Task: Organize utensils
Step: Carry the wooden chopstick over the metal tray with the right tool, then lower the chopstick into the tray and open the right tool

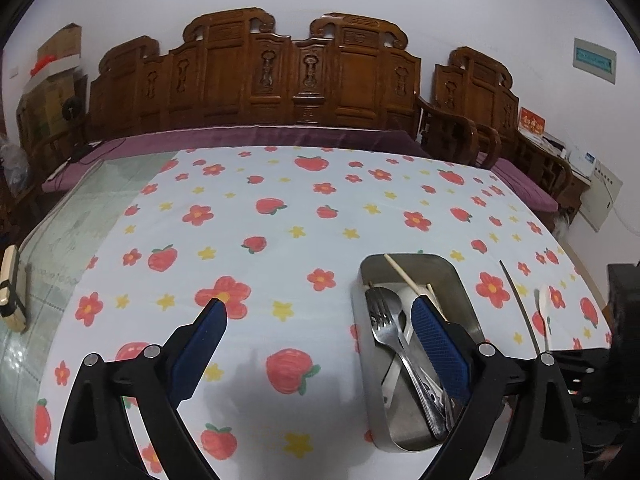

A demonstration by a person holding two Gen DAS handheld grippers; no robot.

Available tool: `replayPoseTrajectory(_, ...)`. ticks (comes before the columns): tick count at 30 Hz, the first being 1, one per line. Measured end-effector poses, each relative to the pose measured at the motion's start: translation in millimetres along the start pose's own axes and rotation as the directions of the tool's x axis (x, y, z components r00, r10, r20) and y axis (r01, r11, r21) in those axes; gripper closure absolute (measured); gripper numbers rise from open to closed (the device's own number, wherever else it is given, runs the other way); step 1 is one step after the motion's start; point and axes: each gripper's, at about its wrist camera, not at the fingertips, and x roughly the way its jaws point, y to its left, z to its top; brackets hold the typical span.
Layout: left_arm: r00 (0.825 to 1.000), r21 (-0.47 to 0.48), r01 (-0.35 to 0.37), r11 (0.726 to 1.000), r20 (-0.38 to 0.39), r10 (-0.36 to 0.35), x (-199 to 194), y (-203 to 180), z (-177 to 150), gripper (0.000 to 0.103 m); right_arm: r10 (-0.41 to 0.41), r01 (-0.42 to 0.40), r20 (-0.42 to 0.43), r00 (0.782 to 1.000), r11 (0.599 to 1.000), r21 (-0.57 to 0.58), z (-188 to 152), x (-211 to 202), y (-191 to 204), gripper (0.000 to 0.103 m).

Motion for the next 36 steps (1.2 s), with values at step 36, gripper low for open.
replayPoseTrajectory(36, 0.996, 0.076, 0.092, 0.993, 0.010, -0.093, 1.3, -63.0, -3.8, 0.013, -0.170, 0.183, 0.147, 0.974, 0.980, -0.078, -36.5, -64.9, -94.8, 0.084)
